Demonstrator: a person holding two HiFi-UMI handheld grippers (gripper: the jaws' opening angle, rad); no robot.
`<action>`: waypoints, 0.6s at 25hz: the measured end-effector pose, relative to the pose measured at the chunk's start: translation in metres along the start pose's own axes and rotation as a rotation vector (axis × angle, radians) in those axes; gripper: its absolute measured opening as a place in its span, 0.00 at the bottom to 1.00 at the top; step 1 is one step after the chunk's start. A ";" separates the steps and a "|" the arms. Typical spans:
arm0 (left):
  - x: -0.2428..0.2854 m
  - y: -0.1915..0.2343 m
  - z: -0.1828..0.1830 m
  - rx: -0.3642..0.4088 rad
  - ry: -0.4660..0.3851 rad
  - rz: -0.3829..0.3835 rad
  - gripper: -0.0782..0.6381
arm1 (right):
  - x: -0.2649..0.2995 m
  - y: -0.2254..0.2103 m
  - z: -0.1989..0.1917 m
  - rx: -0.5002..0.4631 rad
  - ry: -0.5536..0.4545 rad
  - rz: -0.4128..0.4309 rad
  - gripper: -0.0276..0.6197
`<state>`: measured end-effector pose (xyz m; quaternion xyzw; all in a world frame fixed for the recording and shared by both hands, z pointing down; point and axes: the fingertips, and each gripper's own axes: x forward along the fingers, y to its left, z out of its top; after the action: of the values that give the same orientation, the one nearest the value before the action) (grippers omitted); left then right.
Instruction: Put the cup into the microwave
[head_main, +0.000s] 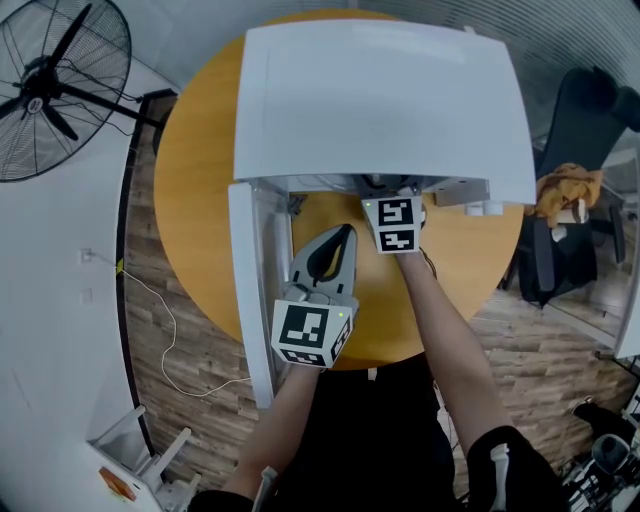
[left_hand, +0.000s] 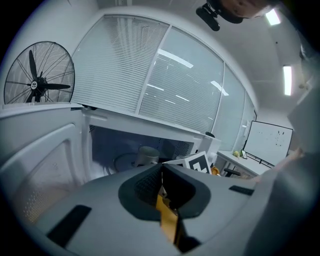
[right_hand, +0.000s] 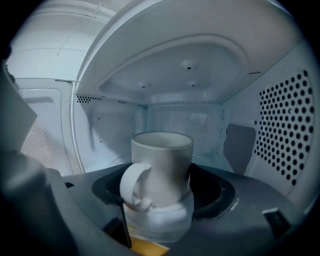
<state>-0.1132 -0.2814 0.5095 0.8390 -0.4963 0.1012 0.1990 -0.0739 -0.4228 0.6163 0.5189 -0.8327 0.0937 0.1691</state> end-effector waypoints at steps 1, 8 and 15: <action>0.000 0.000 0.000 0.001 0.001 -0.001 0.11 | 0.001 0.000 0.001 0.000 -0.001 -0.002 0.60; -0.003 0.001 -0.002 0.006 0.005 0.000 0.11 | 0.010 0.000 0.004 -0.003 0.011 -0.009 0.61; -0.006 0.003 0.000 0.008 0.000 0.006 0.11 | 0.005 0.001 0.005 0.004 0.028 -0.016 0.62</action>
<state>-0.1185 -0.2783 0.5081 0.8381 -0.4984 0.1039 0.1956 -0.0773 -0.4283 0.6135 0.5245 -0.8259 0.1012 0.1803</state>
